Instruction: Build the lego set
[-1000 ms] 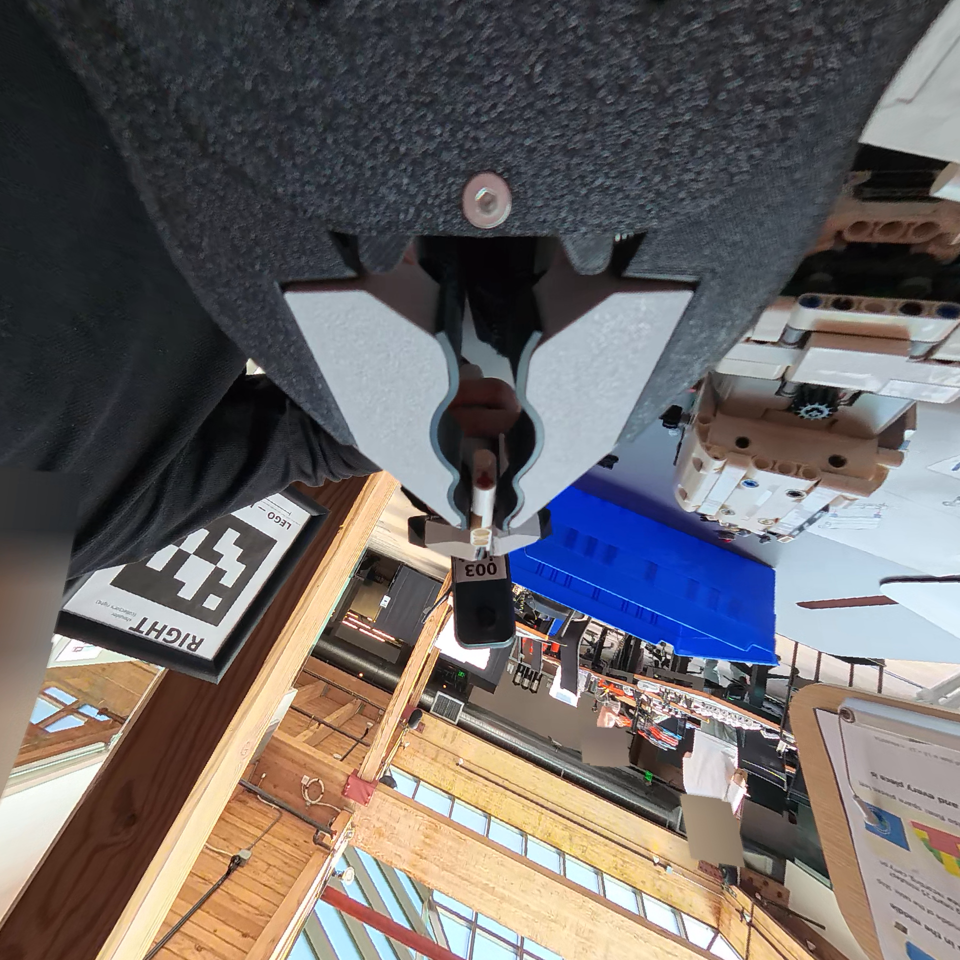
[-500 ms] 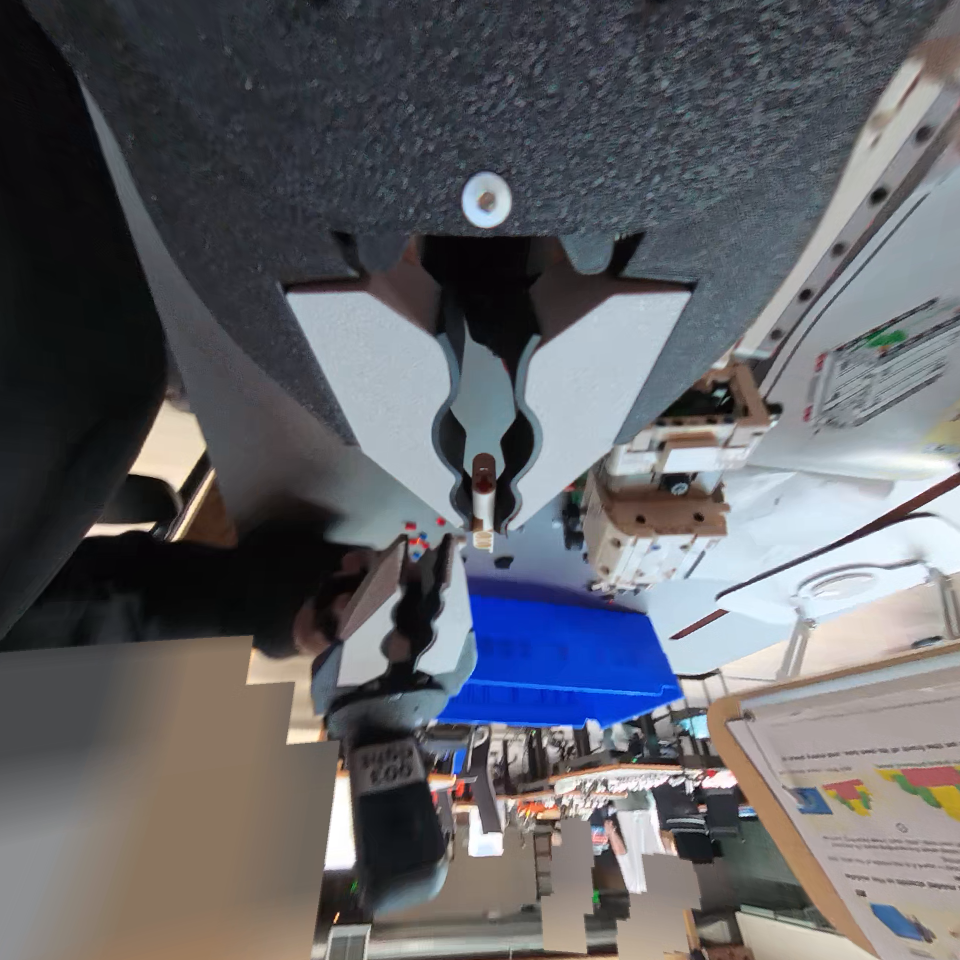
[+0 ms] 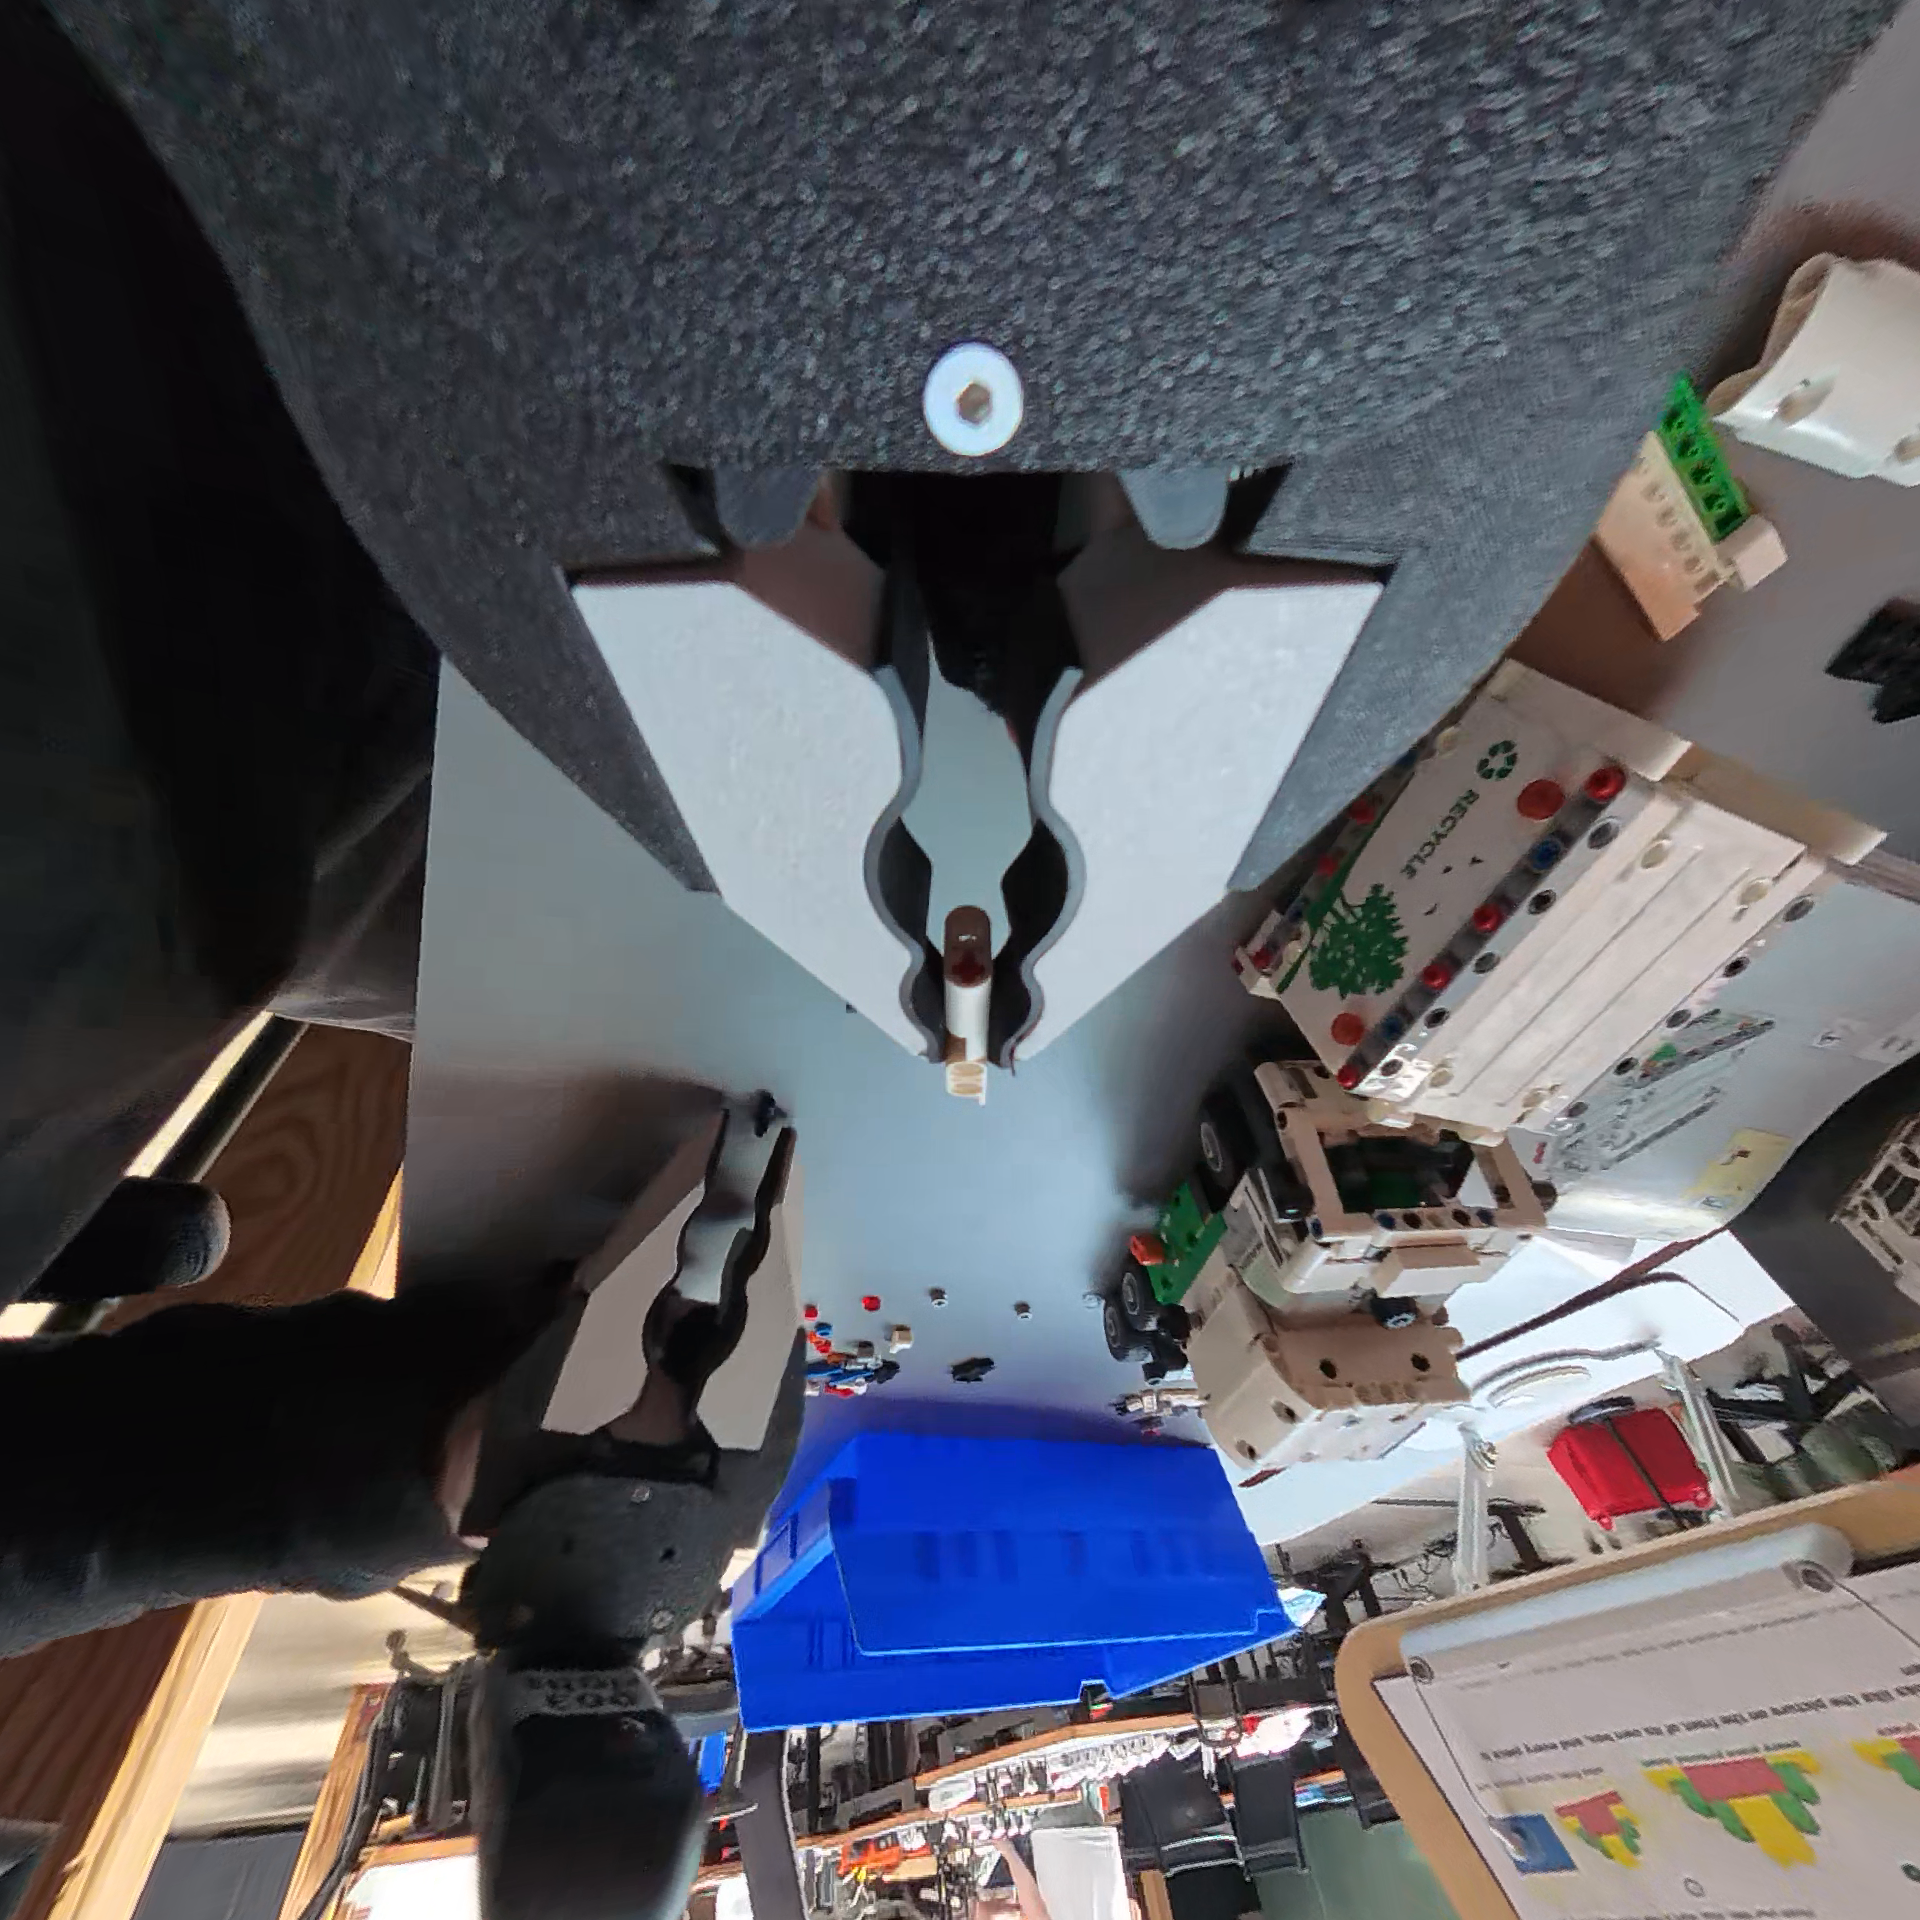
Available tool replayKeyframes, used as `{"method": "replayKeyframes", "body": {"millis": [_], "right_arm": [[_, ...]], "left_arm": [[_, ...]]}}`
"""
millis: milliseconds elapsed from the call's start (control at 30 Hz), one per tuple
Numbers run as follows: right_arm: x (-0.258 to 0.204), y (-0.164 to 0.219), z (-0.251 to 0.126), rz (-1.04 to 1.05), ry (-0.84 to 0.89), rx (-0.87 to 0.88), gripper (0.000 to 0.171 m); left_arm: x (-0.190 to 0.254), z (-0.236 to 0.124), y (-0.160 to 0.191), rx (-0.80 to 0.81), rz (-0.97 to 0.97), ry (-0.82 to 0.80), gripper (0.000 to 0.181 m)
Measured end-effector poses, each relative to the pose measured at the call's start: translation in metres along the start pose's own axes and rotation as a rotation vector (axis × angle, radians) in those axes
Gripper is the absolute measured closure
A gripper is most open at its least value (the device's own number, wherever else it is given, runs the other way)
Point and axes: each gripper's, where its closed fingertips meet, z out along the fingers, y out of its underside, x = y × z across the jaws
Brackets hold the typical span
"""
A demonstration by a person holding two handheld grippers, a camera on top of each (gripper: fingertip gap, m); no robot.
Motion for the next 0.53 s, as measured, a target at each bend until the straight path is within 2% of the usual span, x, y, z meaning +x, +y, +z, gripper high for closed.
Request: {"method": "replayKeyframes", "body": {"millis": [233, 300, 400, 533], "right_arm": [[0.002, 0.002, 0.002, -0.028, -0.069, -0.024, 0.167], [0.002, 0.003, -0.003, -0.055, -0.074, -0.097, 0.168], [0.013, 0.008, -0.040, -0.113, -0.075, -0.354, 0.169], [0.026, 0.064, -0.104, -0.072, -0.092, -0.966, 0.169]], "left_arm": [[0.009, -0.003, -0.006, 0.050, 0.033, 0.034, 0.177], [0.012, -0.001, -0.005, 0.038, 0.059, 0.034, 0.176], [0.016, 0.000, -0.003, 0.027, 0.099, 0.036, 0.176], [0.019, -0.002, -0.003, 0.031, 0.124, 0.037, 0.176]]}}
